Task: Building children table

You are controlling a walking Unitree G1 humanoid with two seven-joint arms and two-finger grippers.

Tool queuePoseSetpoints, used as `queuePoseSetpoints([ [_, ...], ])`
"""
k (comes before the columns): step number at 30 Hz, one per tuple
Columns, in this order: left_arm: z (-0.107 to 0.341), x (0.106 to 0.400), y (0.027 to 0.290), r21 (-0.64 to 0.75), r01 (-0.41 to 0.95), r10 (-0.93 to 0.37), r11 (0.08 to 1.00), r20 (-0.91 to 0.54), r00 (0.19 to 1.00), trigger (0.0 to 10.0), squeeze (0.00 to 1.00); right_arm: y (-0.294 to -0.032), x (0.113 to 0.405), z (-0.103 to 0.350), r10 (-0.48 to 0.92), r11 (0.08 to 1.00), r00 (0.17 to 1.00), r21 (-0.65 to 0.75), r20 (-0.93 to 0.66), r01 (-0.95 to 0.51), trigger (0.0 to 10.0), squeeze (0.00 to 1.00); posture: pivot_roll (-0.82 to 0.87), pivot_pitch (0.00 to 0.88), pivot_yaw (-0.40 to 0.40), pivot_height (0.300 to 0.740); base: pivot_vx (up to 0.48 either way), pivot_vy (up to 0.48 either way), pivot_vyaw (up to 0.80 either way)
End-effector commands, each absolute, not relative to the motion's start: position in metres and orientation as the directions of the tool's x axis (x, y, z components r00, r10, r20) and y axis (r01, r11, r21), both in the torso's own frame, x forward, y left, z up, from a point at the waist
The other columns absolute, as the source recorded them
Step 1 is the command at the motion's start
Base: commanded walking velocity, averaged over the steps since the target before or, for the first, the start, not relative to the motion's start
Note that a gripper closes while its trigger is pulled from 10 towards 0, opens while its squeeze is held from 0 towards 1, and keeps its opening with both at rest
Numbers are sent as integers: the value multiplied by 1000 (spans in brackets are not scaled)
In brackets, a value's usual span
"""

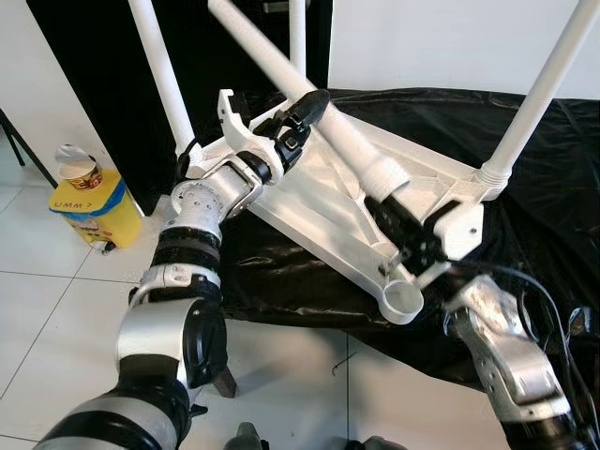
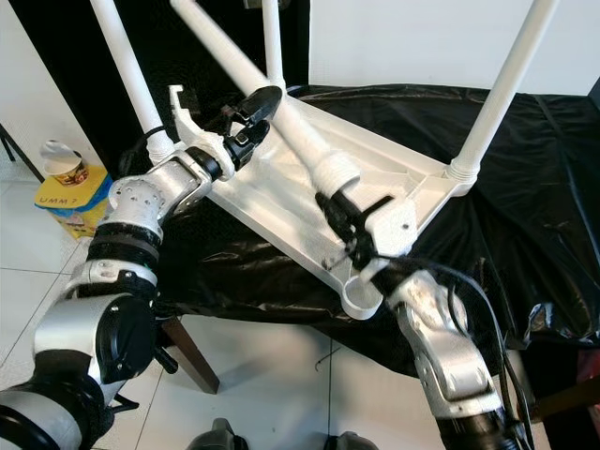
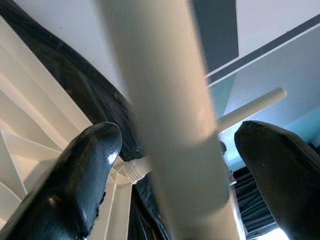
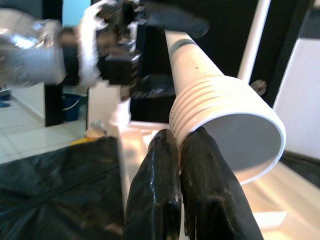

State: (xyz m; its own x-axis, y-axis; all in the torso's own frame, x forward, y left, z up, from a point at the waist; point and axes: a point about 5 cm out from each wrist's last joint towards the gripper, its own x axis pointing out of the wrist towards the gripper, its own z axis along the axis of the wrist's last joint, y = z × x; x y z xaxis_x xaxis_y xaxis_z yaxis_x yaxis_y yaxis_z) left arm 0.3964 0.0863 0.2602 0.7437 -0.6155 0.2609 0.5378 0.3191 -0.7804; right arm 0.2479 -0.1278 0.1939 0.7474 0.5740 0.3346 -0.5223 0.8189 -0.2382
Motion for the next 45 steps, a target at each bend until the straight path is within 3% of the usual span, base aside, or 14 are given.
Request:
queuePoseSetpoints([
  [1,279,384,84,-594,803,-688,49,563,459,10000,0,-126,246,200,588,809,729,-262,350,-527,10000,0,-110,0,20,740,0,0,0],
  [9,291,398,99,-607,779,-646,160,532,548,10000,0,-133,232,194,617,786,730,-285,295,-549,10000,0,-125,9,28,740,0,0,0],
  [10,292,400,100,-609,775,-642,169,529,555,6980,0,-134,230,193,616,786,733,-285,290,-548,10000,0,-125,9,28,740,0,0,0],
  [11,293,401,101,-608,772,-640,185,522,564,6980,0,-134,230,193,615,787,735,-283,286,-548,10000,0,-126,15,33,740,0,0,0],
  [12,292,402,102,-612,766,-637,196,514,574,3255,0,-135,229,193,614,788,737,-282,283,-548,10000,0,-125,16,34,740,0,0,0],
  [14,292,402,102,-612,766,-637,196,514,574,3255,0,-135,229,193,614,788,737,-282,283,-548,10000,0,-125,16,34,740,0,0,0],
  [15,291,403,102,-628,753,-626,199,510,590,0,0,-135,229,192,614,788,739,-282,279,-548,10000,0,-122,19,35,740,0,0,0],
  [30,281,407,103,-655,722,-602,223,489,631,0,0,-138,231,194,616,786,740,-281,269,-551,10000,0,-119,21,31,740,0,0,0],
  [31,281,408,103,-653,721,-607,234,481,633,4275,0,-138,232,194,620,783,739,-272,265,-560,10000,1000,-117,21,30,740,0,0,0],
  [32,281,408,103,-653,721,-607,234,481,633,4275,0,-138,232,194,620,783,739,-272,265,-560,10000,1000,-117,21,30,740,0,0,0],
  [33,280,408,105,-661,711,-601,241,474,644,10000,0,-138,231,193,622,781,738,-265,261,-565,10000,1000,-116,22,29,740,0,0,0],
  [45,279,412,122,-657,676,-564,333,437,701,10000,0,-151,220,182,592,802,780,-243,203,-546,10000,1000,-135,24,30,740,0,0,0],
])
